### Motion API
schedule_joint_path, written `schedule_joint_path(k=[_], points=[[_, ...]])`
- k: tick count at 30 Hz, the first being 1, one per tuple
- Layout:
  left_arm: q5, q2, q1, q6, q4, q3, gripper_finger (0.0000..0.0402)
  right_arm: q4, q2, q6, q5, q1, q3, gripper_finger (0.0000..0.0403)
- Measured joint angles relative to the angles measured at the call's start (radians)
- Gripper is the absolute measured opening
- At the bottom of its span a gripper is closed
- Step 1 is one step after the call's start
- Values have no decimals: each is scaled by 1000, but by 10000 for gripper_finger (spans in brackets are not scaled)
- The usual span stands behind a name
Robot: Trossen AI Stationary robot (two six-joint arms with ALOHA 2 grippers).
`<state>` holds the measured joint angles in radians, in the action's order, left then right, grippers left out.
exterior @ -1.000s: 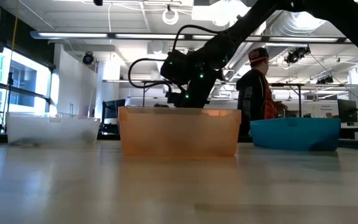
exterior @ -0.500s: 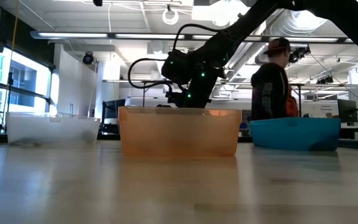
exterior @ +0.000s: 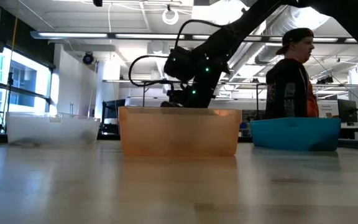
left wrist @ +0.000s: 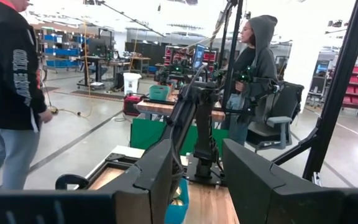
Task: Sort silverware by color (type)
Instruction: Put the top violet spoon into the orange bin
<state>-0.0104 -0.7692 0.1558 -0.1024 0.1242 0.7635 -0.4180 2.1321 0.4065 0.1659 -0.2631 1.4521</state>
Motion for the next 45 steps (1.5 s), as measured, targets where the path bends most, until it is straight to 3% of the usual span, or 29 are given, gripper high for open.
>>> schedule_joint_path(k=[7,18,21,25,32,39,45], points=[[0,0,1,1,-1,0,131,6,-104,-77,20,-4,0,20],[0,0,1,27,-5,0,131,-148,-309,-206,66,-28,-10,20],[0,0,1,27,-5,0,131,-83,-418,-205,61,-40,-124,20],[0,0,1,27,-5,0,131,83,-625,-127,26,-33,-378,20],[53,-5,1,28,-5,0,131,373,-938,-21,-12,68,-675,20],[56,-8,1,18,-5,0,131,600,-1032,-108,-47,160,-692,20],[12,-8,1,-39,-5,0,131,620,-1033,-216,-157,208,-589,20]])
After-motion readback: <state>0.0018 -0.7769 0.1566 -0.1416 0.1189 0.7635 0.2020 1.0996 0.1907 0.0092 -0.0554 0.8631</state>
